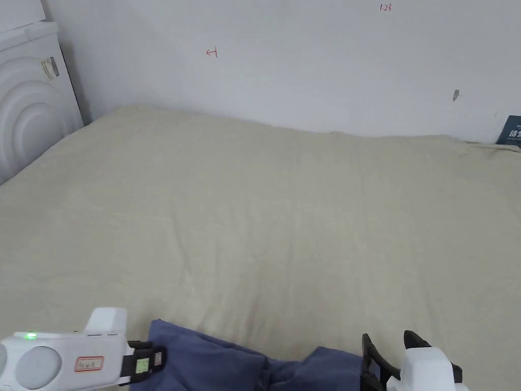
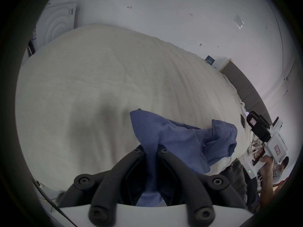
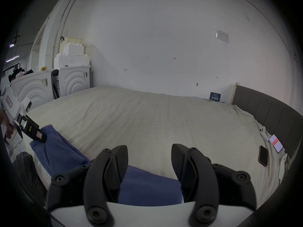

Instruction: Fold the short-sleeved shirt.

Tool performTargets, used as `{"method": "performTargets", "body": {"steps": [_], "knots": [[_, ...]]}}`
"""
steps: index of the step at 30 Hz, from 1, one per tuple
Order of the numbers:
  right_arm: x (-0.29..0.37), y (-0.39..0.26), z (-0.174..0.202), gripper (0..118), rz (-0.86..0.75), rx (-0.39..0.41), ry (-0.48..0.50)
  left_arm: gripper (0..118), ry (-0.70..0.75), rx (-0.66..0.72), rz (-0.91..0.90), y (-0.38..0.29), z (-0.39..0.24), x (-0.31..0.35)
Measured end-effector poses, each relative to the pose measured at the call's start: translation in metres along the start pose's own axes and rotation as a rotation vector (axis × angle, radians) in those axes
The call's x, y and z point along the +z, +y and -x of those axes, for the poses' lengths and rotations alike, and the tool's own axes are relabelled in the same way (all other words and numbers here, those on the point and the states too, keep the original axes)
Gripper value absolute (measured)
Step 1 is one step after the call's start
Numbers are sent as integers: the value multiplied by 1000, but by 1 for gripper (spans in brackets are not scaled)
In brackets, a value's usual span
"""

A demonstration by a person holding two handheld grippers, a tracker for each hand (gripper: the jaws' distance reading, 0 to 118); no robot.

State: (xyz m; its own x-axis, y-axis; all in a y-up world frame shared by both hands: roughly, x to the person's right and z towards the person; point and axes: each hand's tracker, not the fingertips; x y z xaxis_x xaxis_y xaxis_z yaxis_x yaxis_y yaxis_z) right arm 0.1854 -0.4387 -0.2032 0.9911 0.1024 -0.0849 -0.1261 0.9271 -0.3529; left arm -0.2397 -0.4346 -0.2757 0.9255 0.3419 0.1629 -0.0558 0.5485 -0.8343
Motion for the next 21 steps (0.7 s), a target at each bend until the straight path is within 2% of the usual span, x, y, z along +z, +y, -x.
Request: {"method": "performTargets", "body": {"steps": [10, 15, 21], "knots": [[-6, 4, -8, 60, 1, 4, -16, 9, 233, -1, -1, 9, 53, 45], [-8, 4, -7, 60, 3, 7, -12, 9, 189, 9, 5, 14, 40, 63], [-11, 2, -3, 60, 6, 4, 2, 9, 99, 11, -6, 22, -9, 79]]}}
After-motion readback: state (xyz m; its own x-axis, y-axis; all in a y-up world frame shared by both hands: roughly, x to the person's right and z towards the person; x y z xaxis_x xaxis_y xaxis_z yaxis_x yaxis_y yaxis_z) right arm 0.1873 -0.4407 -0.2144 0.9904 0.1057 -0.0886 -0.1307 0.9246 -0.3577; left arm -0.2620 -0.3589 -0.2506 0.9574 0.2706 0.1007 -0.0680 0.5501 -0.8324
